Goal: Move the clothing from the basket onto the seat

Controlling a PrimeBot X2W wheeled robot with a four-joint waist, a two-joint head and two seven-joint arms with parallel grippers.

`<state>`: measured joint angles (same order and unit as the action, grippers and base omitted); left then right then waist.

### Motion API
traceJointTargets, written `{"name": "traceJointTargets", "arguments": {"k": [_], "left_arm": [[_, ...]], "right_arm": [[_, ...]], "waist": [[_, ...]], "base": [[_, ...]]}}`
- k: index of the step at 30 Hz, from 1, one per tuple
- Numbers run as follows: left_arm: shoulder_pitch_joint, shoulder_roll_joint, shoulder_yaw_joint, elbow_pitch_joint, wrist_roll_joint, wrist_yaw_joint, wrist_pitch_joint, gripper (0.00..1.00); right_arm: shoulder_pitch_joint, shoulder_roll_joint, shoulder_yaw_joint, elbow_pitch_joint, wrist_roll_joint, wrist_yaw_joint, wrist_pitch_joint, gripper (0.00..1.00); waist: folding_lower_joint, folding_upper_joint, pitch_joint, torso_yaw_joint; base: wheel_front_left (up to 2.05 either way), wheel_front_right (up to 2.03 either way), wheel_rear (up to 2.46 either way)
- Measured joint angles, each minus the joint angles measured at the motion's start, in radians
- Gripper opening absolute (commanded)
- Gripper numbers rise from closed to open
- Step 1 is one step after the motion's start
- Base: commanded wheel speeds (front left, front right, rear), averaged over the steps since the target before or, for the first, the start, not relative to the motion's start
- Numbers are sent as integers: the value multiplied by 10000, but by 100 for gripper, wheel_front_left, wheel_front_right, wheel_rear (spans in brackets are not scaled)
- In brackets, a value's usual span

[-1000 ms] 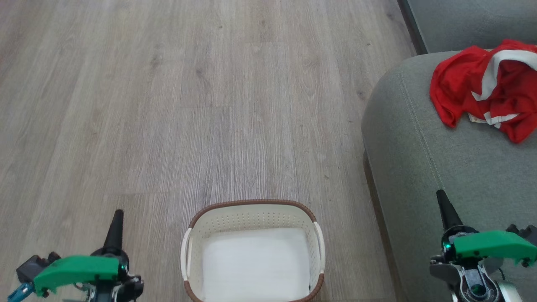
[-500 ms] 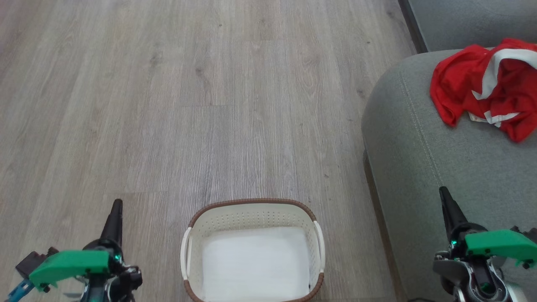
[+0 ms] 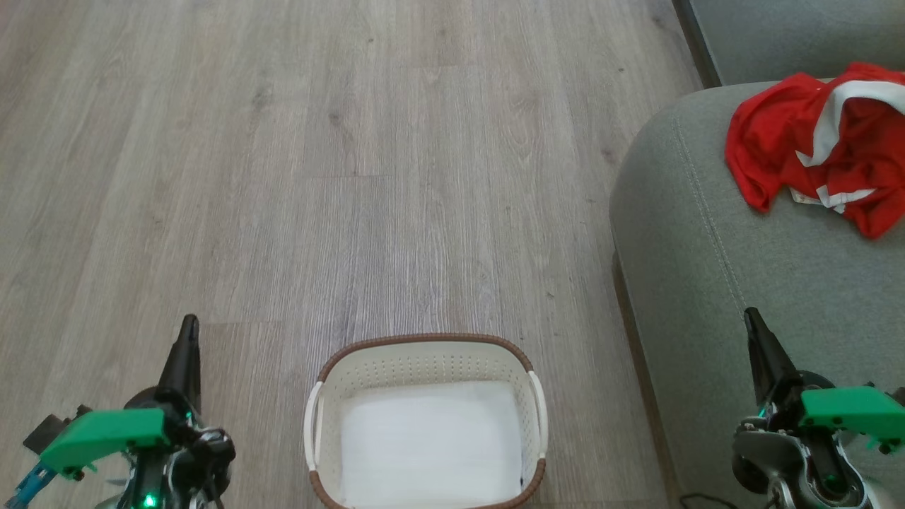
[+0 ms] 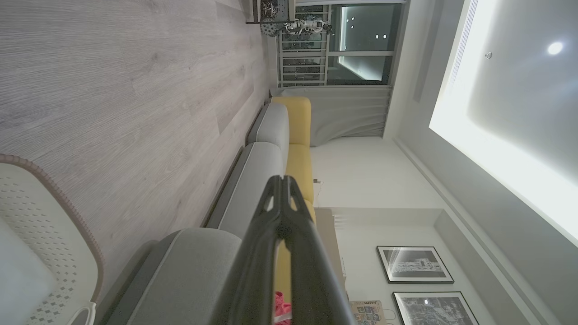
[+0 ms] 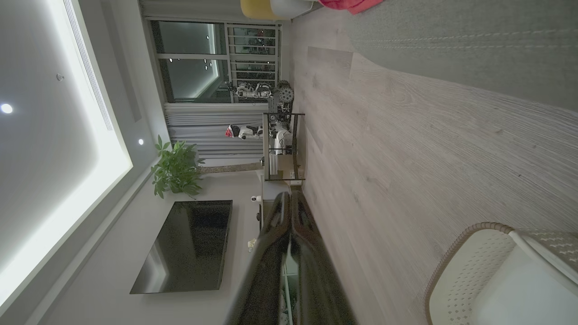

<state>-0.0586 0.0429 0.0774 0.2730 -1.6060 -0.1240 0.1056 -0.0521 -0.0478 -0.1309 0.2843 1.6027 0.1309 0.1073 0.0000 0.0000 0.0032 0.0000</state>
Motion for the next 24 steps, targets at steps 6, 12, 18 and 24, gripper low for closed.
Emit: {"name": "traceJointTargets", "arguments": {"k": [6, 12, 18, 24], "left_arm": [[-7, -4, 2, 0, 0, 0, 0, 0], [-7, -4, 2, 0, 0, 0, 0, 0], [-7, -4, 2, 0, 0, 0, 2, 0], [-7, -4, 2, 0, 0, 0, 0, 0]], "right_arm": [[0, 0, -4, -4, 0, 0, 0, 0], [0, 0, -4, -4, 0, 0, 0, 0], [0, 0, -4, -4, 0, 0, 0, 0], [0, 0, -4, -4, 0, 0, 0, 0]], "waist": [[0, 0, 0, 0], [0, 0, 0, 0], [0, 0, 0, 0], [0, 0, 0, 0]], "base": [[0, 0, 0], [0, 0, 0], [0, 0, 0], [0, 0, 0]]}}
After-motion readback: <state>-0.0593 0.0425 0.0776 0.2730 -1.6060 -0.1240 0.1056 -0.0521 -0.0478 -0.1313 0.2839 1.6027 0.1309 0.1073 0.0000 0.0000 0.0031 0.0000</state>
